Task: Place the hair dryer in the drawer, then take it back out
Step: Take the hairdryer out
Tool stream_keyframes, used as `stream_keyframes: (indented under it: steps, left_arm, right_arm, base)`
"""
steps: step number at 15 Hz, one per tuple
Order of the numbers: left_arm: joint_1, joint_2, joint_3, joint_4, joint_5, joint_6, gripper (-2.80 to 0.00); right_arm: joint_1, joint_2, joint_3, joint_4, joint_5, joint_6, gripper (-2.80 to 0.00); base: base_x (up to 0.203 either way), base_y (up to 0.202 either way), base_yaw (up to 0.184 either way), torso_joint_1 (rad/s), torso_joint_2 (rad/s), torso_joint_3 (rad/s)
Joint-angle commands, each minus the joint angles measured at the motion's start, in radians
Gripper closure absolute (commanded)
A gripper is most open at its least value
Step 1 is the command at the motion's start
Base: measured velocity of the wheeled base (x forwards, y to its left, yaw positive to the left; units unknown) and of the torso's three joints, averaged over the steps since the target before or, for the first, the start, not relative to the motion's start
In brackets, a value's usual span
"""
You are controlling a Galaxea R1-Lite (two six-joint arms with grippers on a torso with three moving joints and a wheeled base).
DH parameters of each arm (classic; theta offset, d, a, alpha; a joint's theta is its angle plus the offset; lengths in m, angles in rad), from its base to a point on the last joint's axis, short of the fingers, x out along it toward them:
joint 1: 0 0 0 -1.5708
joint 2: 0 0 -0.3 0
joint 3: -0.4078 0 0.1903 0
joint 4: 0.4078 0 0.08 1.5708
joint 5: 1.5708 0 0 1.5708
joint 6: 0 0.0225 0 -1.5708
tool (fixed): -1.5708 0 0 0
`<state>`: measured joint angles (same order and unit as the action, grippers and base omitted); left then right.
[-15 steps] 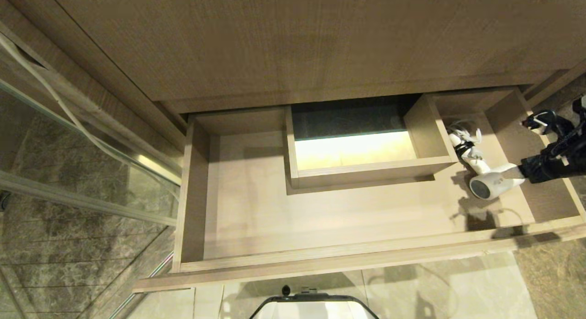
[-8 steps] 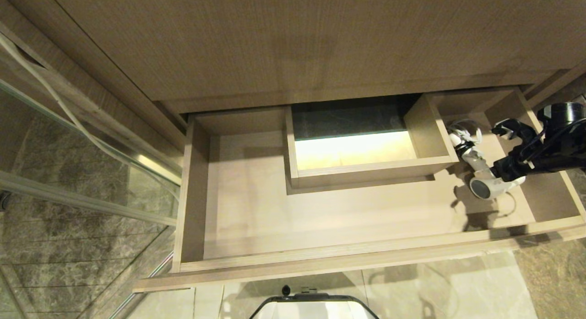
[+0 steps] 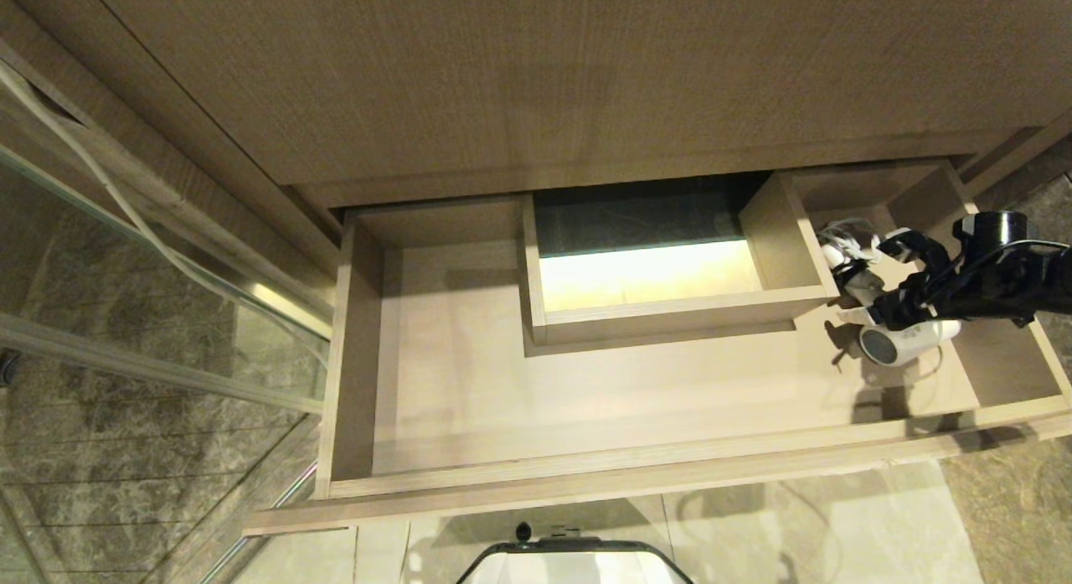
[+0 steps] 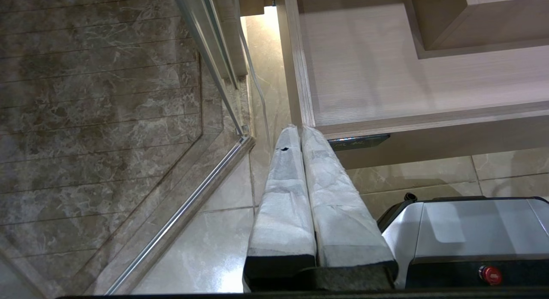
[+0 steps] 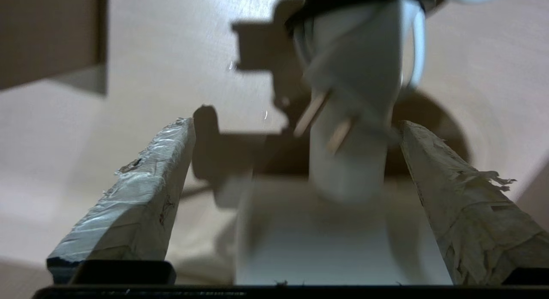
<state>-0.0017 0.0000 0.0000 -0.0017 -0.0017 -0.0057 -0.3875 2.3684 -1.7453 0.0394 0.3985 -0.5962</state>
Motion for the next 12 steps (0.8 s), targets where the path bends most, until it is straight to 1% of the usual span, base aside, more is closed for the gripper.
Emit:
stream_keyframes:
  steps: [1, 3, 6, 7, 10, 12]
  left_arm:
    - [-0.001, 0.0, 0.002, 0.0, 0.0, 0.0, 0.0]
    - [0.0, 0.0, 0.002, 0.0, 0.0, 0.001, 0.0]
    - [0.0, 0.0, 0.0, 0.0, 0.0, 0.0, 0.0]
    - [0.0, 0.0, 0.0, 0.0, 0.0, 0.0, 0.0]
    - [0.0, 0.0, 0.0, 0.0, 0.0, 0.0, 0.0]
    - [0.0, 0.0, 0.0, 0.0, 0.0, 0.001, 0.0]
  right_arm:
    - [-0.002, 0.08, -0.044, -0.015, 0.025, -0.003, -2.8]
    - [-0.002, 0.116, -0.078, -0.043, 0.034, -0.004, -2.8]
    - [-0.002, 0.147, -0.107, -0.051, 0.036, -0.011, -2.8]
    - [-0.002, 0.146, -0.108, -0.055, 0.043, -0.008, 0.0]
    - [-0.002, 0.127, -0.103, -0.046, 0.041, -0.013, 0.0]
    - [-0.001, 0.078, -0.088, -0.038, 0.04, -0.013, 0.0]
  base:
    - [0.0, 0.0, 0.0, 0.0, 0.0, 0.0]
    - [0.0, 0.0, 0.0, 0.0, 0.0, 0.0]
    - [0.0, 0.0, 0.0, 0.0, 0.0, 0.0]
    - [0.0, 0.0, 0.0, 0.0, 0.0, 0.0]
    - [0.0, 0.0, 0.0, 0.0, 0.0, 0.0]
    - [0.0, 0.0, 0.0, 0.0, 0.0, 0.0]
